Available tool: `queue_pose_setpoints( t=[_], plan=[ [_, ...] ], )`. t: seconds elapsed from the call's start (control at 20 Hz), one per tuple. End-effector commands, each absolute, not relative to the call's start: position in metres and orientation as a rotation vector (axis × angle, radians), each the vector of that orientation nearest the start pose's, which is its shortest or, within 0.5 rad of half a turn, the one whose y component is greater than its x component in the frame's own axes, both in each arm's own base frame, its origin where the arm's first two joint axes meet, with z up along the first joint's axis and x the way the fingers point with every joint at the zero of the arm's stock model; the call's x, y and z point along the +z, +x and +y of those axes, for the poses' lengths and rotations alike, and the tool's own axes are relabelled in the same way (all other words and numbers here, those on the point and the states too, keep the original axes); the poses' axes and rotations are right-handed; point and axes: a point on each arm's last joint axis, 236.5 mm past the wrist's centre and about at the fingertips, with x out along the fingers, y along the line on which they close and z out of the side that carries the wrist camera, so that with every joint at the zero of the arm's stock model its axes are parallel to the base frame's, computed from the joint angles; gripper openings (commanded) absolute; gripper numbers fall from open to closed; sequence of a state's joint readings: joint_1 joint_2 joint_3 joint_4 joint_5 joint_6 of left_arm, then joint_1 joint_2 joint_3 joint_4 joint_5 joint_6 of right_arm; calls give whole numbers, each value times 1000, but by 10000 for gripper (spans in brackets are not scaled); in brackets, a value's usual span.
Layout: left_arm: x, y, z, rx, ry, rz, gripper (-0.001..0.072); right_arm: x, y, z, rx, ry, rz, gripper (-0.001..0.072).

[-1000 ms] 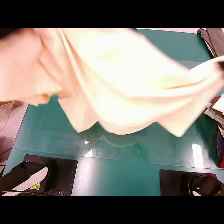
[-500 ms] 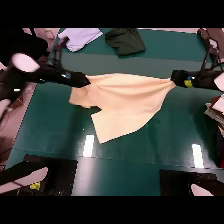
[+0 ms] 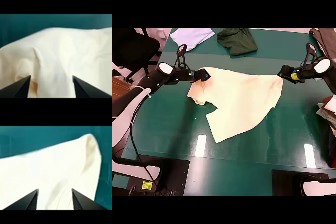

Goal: Fold the shirts.

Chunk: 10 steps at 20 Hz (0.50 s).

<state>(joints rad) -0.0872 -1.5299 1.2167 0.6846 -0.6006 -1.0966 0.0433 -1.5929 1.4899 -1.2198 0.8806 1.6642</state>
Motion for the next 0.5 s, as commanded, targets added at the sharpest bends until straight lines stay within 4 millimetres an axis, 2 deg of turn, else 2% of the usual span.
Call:
queue_pose_setpoints(
  t=[0.0,0.05,0.15,0.25,0.35,0.45],
  plan=[
    [44,523,-144,-441,-431,794,609,62,478,108,267,401,1034,509],
    [49,521,-137,-457,-436,812,608,69,455,120,308,439,1048,509],
    [52,511,-113,-456,-425,850,528,72,404,142,364,534,1072,509],
    [62,499,-85,-442,-410,871,531,66,360,166,406,700,1076,509],
    [75,483,-69,-451,-424,892,561,43,315,191,447,831,1145,509],
    [88,466,-61,-470,-419,908,561,18,290,198,403,900,1167,508]
  ],
)
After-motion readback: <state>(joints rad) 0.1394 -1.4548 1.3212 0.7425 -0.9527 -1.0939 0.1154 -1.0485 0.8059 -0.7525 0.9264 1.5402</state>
